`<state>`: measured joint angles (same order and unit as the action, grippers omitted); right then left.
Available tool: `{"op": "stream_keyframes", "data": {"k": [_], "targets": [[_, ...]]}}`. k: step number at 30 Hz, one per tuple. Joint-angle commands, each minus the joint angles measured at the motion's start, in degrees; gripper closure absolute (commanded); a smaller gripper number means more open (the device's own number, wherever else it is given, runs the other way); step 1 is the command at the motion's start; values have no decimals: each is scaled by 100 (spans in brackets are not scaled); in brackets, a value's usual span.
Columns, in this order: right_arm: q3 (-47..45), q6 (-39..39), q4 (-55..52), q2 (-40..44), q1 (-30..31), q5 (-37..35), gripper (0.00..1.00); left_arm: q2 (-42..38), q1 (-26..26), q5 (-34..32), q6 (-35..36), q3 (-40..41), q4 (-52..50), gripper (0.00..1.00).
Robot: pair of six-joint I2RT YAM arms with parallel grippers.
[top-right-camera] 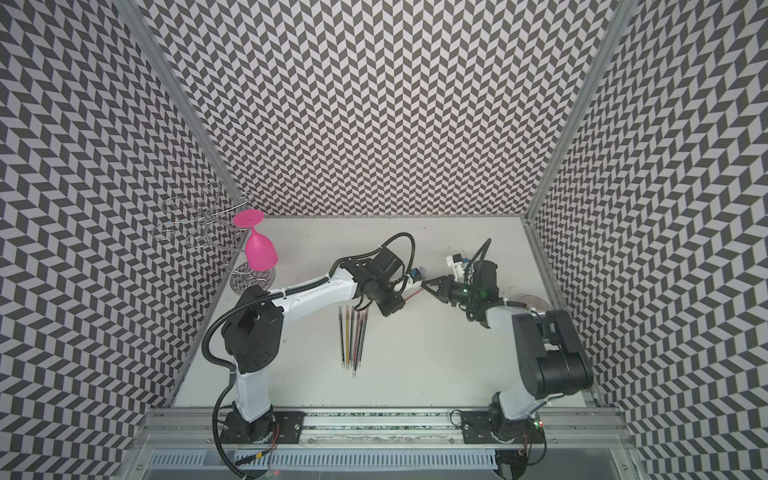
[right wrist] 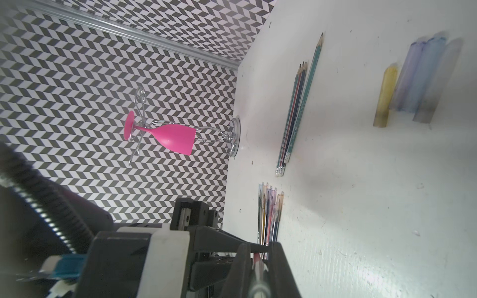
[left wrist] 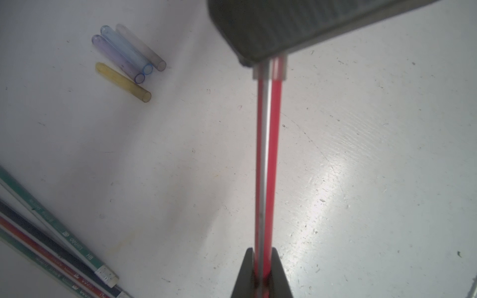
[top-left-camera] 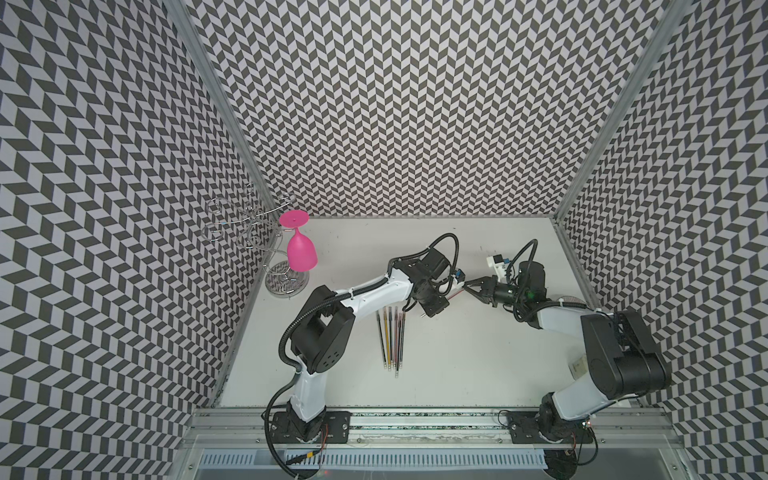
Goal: Remove the protective cover of the pencils
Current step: Remove the protective sleeve from the pencil.
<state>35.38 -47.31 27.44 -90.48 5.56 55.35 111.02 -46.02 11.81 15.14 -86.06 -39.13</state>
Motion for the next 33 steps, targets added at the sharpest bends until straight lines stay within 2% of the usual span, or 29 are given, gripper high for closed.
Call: {"op": "stream_keyframes", "data": {"k": [1, 11, 24, 28, 33], "targets": [[-116, -240, 634, -93, -265, -27, 95, -36, -28, 32, 90, -33, -199, 100], [-83, -275, 548, -70, -888, -57, 95, -7, -37, 31, 95, -25, -209, 100], [170, 69, -91, 186, -1198, -333, 95, 120, -91, 56, 136, -42, -280, 100], [425, 148, -389, 291, -1237, -569, 95, 179, -104, 76, 156, -60, -314, 100], [1167, 362, -1047, 334, -1292, -1035, 95, 210, -89, 109, 95, -82, -295, 100]]}}
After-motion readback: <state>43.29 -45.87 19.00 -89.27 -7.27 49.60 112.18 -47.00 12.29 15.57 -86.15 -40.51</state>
